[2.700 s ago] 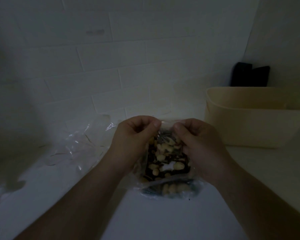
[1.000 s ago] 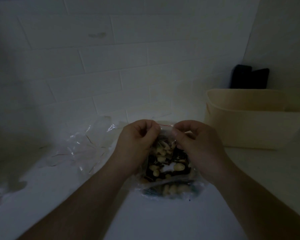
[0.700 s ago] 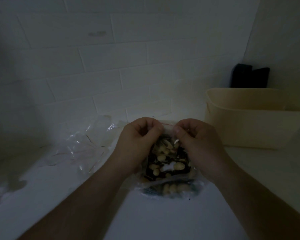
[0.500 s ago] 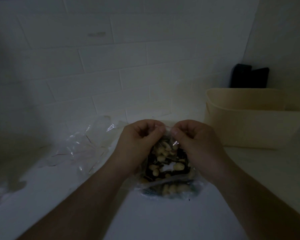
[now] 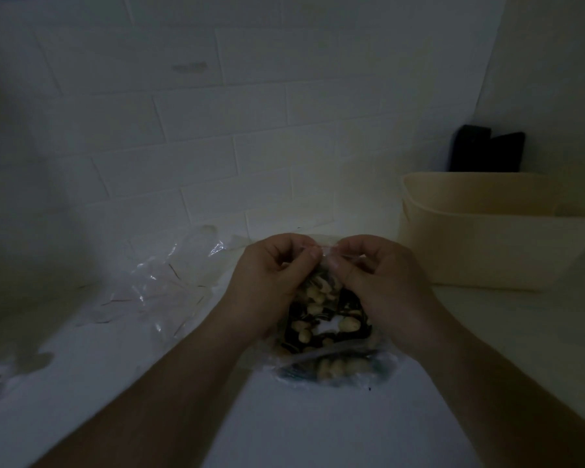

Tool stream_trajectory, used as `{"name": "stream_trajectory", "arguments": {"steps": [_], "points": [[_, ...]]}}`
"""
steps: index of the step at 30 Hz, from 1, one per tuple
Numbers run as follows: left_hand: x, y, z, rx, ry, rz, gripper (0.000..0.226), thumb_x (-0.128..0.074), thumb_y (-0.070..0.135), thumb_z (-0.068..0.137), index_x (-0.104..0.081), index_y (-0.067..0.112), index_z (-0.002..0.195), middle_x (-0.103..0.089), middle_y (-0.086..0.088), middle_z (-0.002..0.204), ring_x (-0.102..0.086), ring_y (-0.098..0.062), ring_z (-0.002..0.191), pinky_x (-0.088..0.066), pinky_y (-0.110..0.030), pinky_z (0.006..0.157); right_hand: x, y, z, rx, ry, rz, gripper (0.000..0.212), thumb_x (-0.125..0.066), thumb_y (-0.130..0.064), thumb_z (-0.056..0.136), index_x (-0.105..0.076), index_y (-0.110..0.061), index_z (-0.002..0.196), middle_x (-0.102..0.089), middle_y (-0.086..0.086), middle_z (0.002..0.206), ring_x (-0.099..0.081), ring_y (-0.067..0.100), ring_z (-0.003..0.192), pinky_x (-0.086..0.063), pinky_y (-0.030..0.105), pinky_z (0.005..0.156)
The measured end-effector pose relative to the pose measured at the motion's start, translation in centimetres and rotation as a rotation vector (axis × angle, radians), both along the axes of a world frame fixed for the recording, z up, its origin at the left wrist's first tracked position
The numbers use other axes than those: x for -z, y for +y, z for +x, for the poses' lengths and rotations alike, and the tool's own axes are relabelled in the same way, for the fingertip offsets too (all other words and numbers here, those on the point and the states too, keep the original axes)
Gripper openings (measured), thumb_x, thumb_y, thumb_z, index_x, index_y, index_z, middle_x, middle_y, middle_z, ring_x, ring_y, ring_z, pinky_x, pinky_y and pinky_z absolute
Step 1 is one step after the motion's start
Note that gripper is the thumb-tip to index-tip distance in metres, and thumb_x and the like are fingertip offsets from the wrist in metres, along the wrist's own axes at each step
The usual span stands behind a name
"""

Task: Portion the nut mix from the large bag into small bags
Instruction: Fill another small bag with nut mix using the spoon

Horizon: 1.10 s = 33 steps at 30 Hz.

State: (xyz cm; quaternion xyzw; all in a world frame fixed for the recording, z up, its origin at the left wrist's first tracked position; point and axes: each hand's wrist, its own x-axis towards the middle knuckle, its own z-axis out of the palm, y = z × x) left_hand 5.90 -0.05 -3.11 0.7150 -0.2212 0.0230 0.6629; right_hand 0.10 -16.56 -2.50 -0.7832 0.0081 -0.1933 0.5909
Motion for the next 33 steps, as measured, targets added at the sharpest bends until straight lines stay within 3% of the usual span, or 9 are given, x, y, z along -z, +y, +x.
{"name": "stream_trajectory", "arguments": {"steps": [4,12,16,27,33], "points": [[0.03,-0.09,-0.18,0.025,-0.014,0.035,0.012,-0.067,0.010,0.100,-0.077,0.011,0.093,-0.079,-0.008,0.089,-0.075,-0.019,0.086,-0.062,-0.038,0.086,0.09,0.10,0.07,0.000,-0.019,-0.007,0.007,-0.074,-0.024,0.094,-0.075,-0.027,0.088,-0.077,-0.011,0.083,-0.074,0.005,0.079,-0.057,0.025,0.074],[0.00,-0.10,-0.21,0.057,-0.005,0.008,0.014,-0.067,0.008,0.099,-0.077,0.012,0.091,-0.079,-0.008,0.089,-0.075,-0.019,0.085,-0.062,-0.038,0.085,0.00,-0.04,0.14,0.010,-0.028,-0.033,0.010,-0.075,-0.025,0.093,-0.074,-0.028,0.083,-0.077,-0.013,0.082,-0.072,0.000,0.078,-0.052,0.019,0.070],[0.12,-0.13,-0.21,0.055,-0.004,-0.009,0.016,-0.066,0.008,0.100,-0.077,0.014,0.091,-0.079,-0.007,0.088,-0.074,-0.020,0.085,-0.061,-0.040,0.086,0.05,-0.28,0.07,-0.029,-0.004,0.009,0.003,-0.076,-0.027,0.092,-0.076,-0.027,0.090,-0.078,-0.012,0.088,-0.074,0.003,0.083,-0.057,0.024,0.075],[-0.14,-0.25,-0.51,0.082,-0.001,0.010,0.016,-0.064,0.005,0.100,-0.075,0.010,0.091,-0.077,-0.004,0.084,-0.071,-0.012,0.079,-0.058,-0.023,0.076,0.24,0.32,0.35,0.021,-0.019,0.024,0.016,-0.075,-0.022,0.092,-0.074,-0.027,0.076,-0.076,-0.008,0.078,-0.071,0.004,0.072,-0.054,0.027,0.071],[-0.41,-0.14,-0.36,-0.015,0.032,-0.062,0.006,-0.074,0.008,0.093,-0.080,0.009,0.094,-0.081,-0.006,0.088,-0.077,-0.018,0.084,-0.063,-0.029,0.079,-0.25,0.24,0.16,0.071,-0.031,0.027,0.011,-0.075,-0.027,0.092,-0.074,-0.026,0.081,-0.076,-0.014,0.079,-0.071,0.000,0.071,-0.052,0.017,0.064]]}}
